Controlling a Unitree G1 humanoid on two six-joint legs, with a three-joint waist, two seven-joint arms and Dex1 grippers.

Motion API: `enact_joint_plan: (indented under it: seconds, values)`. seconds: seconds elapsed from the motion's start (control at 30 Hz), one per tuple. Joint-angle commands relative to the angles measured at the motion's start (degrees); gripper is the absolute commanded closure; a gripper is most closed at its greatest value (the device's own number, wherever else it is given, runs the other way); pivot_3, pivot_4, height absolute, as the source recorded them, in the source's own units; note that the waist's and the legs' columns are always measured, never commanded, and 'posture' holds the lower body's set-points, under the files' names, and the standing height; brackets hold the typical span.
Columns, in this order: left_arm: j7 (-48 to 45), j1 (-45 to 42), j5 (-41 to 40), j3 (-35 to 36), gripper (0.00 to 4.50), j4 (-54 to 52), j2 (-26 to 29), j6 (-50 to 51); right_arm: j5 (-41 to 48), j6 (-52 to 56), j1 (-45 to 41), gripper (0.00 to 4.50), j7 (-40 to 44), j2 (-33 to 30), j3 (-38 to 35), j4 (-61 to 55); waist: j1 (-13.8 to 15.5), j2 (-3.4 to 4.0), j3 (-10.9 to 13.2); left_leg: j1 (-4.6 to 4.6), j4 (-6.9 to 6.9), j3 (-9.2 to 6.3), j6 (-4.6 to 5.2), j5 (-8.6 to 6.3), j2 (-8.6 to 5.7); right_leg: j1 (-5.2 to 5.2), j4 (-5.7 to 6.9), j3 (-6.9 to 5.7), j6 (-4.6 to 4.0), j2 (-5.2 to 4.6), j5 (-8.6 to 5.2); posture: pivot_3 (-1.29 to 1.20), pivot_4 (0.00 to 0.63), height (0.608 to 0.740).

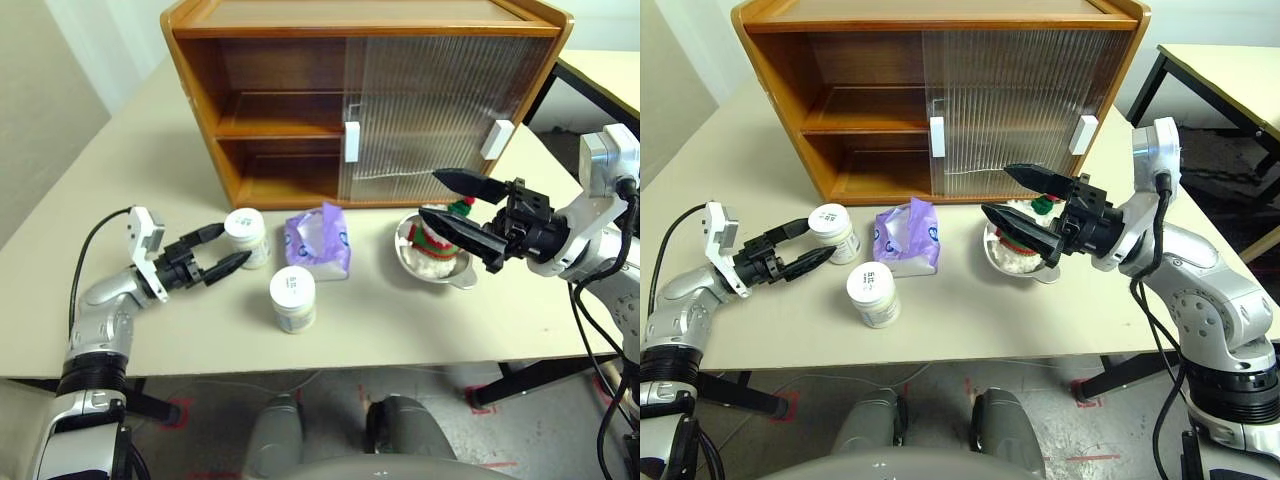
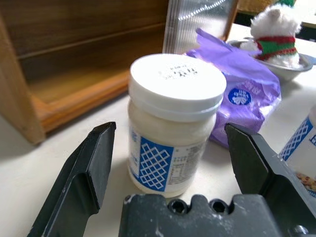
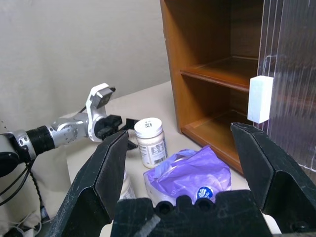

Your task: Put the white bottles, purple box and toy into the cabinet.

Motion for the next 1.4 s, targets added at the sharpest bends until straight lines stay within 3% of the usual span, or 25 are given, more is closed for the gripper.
enact_joint_plan:
  seconds: [0.03, 0.9, 0.97, 1.07, 1.4]
  values:
    - [-0.84, -0.73, 1.83, -1.32, 0.02, 2.34, -0.56, -2.31, 0.73, 0.44, 0.05, 0.0, -0.5, -0.65, -1.18, -1.09, -0.24, 0.0, 0.0, 0.0, 0.0, 0.0, 0.0, 0.0, 0.0, 0.0, 0.02, 0.0, 0.0, 0.0, 0.0, -0.05, 0.0, 0.74]
    - [1.01, -4.83, 4.87, -1.3, 0.02, 12.28, -1.5, -10.15, 1.83, 0.34, -0.23, 0.0, -2.07, -0.69, -1.26, -1.89, -1.07, -0.02, -0.01, 0.01, 0.03, 0.0, -0.02, -0.02, 0.03, -0.03, 0.08, 0.01, 0.09, 0.03, 0.05, -0.06, 0.0, 0.74]
    - [1.18, -4.99, 4.86, -1.31, 0.4, 12.5, -1.63, -10.28, 1.91, 0.32, -0.22, 0.0, -2.15, -0.73, -1.25, -1.92, -1.04, -0.02, -0.01, 0.01, 0.02, 0.0, -0.02, -0.02, 0.03, -0.03, 0.08, 0.01, 0.09, 0.03, 0.05, -0.06, 0.0, 0.74]
    - [1.24, -5.26, 4.85, -1.35, 1.35, 12.73, -1.82, -10.35, 2.01, 0.29, -0.22, 0.0, -2.26, -0.74, -1.22, -1.91, -1.06, -0.02, -0.01, 0.01, 0.03, 0.0, -0.02, -0.02, 0.03, -0.03, 0.09, 0.01, 0.09, 0.04, 0.05, -0.06, 0.0, 0.74]
    - [2.47, -6.98, 4.23, -1.55, 1.44, 10.72, -2.95, -8.28, 1.8, -0.09, -0.22, 0.0, -2.32, -0.37, -0.93, -1.81, -1.02, -0.02, -0.01, 0.01, 0.04, 0.0, -0.02, -0.02, 0.02, -0.03, 0.1, 0.01, 0.1, 0.03, 0.06, -0.06, 0.0, 0.74]
